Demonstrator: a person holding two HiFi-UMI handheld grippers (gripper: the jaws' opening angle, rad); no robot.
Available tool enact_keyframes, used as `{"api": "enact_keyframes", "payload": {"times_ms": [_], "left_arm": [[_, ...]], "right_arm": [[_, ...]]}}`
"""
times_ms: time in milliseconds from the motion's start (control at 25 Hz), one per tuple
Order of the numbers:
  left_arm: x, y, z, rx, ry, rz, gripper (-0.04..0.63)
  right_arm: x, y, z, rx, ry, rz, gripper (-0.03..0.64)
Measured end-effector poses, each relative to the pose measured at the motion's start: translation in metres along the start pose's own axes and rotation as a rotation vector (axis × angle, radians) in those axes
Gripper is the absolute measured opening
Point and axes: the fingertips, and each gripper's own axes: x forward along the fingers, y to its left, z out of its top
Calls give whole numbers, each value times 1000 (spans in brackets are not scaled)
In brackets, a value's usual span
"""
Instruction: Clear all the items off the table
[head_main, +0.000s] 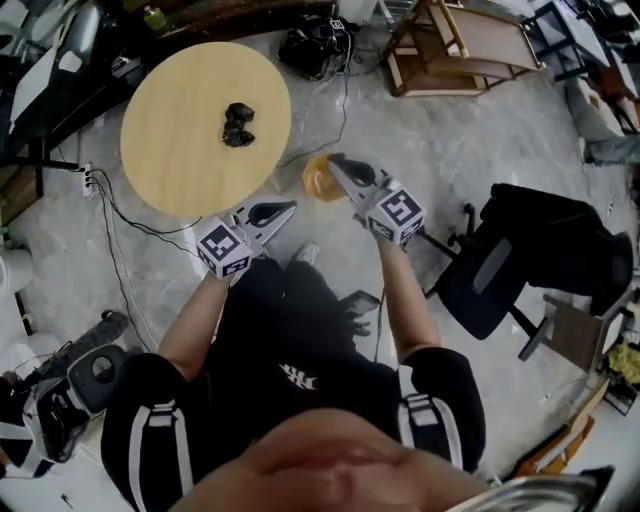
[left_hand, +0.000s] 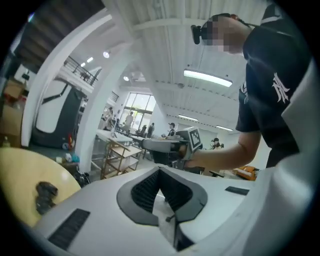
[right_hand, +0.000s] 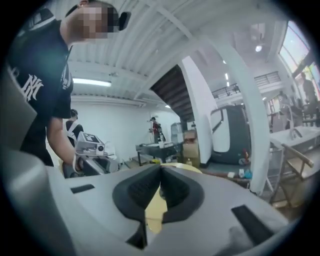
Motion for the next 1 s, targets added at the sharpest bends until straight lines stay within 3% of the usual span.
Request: {"api": "enact_keyframes", "payload": {"times_ms": [160, 320, 440, 560, 800, 1000], "left_arm": [[-78, -6, 69, 31, -109, 84, 12], [-160, -18, 129, 21, -275, 136, 12], [-217, -44, 152, -1, -395, 118, 12], [-270, -74, 149, 15, -440, 116, 12], [-360, -129, 116, 31, -448, 124, 12], [-406, -164, 83, -25, -521, 60, 12]], "right_arm": [[10, 76, 77, -21, -78, 116, 5], [28, 164, 137, -63, -179, 318, 3], [34, 226, 155, -174, -206, 387, 3], [43, 284, 152, -229, -191, 399, 3], [44, 384, 131, 59, -227, 456, 3], [21, 429, 118, 164, -327, 383, 3]]}}
